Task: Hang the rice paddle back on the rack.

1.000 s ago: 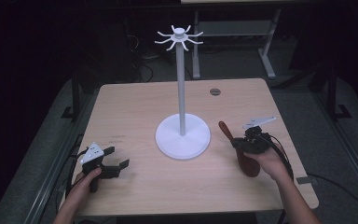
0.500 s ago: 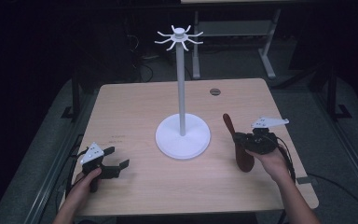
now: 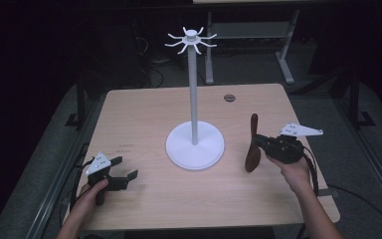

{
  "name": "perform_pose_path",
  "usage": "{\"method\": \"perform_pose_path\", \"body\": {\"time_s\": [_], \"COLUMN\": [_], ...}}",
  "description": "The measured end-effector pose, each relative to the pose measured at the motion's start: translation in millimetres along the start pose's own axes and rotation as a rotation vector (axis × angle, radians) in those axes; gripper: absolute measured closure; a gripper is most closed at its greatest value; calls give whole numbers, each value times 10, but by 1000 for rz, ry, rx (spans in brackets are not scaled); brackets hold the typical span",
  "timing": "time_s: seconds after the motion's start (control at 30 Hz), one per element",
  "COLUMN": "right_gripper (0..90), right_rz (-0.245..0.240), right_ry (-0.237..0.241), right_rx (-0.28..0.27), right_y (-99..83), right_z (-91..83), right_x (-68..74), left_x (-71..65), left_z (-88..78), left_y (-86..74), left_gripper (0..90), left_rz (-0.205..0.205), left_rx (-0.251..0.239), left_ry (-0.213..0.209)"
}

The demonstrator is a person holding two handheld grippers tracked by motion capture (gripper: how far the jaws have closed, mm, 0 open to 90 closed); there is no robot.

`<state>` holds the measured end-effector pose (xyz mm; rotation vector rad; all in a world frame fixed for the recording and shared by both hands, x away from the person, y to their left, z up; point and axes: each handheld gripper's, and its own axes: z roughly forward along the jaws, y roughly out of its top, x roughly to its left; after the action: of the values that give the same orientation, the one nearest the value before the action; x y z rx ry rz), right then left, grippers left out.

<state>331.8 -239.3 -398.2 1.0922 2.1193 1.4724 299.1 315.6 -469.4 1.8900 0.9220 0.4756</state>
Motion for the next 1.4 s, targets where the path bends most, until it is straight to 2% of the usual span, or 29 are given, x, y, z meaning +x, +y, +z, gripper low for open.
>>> {"method": "perform_pose_path", "body": {"time_s": [0.3, 0.6, 0.83, 1.4], "right_gripper": [778, 778, 778, 778], "right_rz": [-12, -37, -47, -87], "right_ry": [4, 20, 40, 84], "right_rx": [-48, -61, -78, -122], "right_y": [26, 134, 288, 738], "right_z": [-24, -33, -66, -25], "right_x": [17, 72, 135, 212], "left_x": [0, 6, -1, 2], "left_z": [1, 1, 8, 4], "left_y": [1, 2, -1, 0], "left_gripper": [129, 129, 129, 129], "left_rz": [-3, 0, -20, -15], "left_rx": [-1, 0, -16, -18], "left_ry": [0, 2, 2, 3]}}
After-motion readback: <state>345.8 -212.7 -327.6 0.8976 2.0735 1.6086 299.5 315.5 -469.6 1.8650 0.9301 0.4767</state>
